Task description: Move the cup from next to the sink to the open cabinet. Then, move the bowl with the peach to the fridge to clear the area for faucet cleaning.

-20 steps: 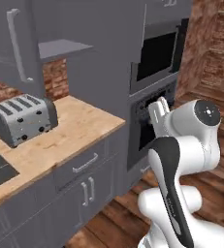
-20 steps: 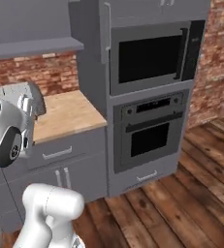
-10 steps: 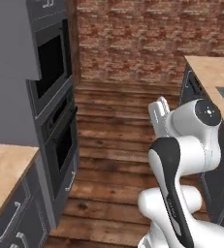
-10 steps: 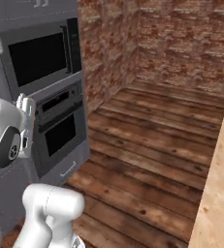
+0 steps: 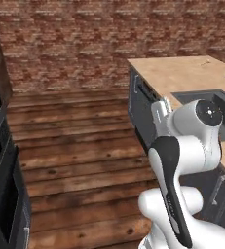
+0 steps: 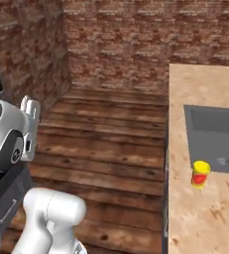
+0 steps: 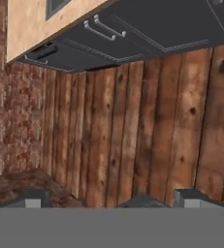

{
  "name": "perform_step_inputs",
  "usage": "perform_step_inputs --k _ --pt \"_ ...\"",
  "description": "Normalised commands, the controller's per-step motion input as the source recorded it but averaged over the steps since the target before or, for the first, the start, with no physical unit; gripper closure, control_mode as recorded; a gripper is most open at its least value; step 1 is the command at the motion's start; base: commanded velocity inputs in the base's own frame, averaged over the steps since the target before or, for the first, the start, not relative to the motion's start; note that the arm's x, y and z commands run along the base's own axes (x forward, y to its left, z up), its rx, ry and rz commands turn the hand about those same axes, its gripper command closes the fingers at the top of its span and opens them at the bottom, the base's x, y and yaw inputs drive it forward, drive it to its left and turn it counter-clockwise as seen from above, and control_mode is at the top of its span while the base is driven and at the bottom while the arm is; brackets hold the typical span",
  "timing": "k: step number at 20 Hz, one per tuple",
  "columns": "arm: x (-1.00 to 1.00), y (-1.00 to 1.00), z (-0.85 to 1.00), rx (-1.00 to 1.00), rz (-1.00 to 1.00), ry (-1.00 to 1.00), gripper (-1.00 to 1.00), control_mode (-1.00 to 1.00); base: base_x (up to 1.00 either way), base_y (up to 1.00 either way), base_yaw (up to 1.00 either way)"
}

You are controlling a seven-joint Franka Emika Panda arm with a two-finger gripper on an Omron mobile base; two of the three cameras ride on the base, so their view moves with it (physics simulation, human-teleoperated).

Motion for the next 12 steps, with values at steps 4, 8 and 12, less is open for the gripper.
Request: perform_step_inputs --k 4,8,12 --pt "0.0 0.0 0.0 0.0 0.0 0.0 -1.0 1.0 1.0 0.08 -0.5" --pt "0.0 0.0 0.0 0.0 0.0 0.0 -1.0 1.0 0.53 0.15 -0.84" --pt "0.0 0.0 0.0 0.0 0.0 0.0 -1.0 1.0 0.25 0.11 -0.92"
